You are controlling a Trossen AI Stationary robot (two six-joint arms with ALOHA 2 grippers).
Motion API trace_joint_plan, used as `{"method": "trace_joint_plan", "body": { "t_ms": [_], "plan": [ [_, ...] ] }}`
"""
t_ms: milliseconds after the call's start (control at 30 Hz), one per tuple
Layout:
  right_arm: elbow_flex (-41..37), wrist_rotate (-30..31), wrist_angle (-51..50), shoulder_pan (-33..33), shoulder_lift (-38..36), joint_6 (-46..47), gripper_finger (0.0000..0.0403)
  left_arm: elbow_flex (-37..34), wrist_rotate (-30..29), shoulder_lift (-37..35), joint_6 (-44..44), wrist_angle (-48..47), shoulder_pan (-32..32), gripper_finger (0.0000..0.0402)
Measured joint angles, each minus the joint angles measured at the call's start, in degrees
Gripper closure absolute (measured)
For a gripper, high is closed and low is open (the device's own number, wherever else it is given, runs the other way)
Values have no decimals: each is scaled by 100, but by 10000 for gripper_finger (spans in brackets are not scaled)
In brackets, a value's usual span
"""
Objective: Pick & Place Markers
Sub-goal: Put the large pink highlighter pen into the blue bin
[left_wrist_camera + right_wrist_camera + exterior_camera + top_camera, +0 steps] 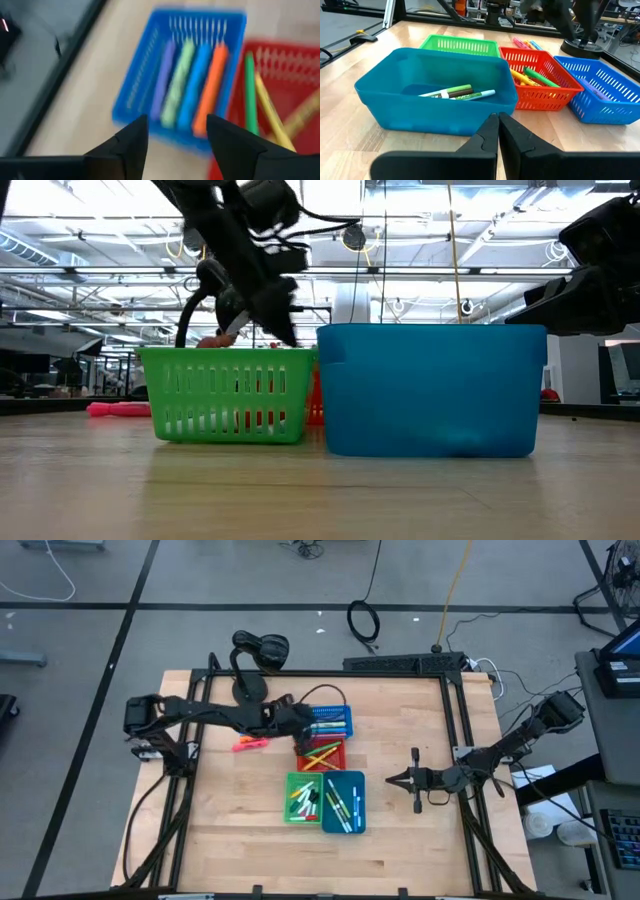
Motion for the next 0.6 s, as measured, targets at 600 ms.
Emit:
{"method": "trace_joint_plan", "body": {
  "t_ms": [600],
  "plan": [
    [1, 0, 7, 0, 2, 4, 403, -1017, 1062, -254, -2508, -3464, -305, 205]
  ]
}}
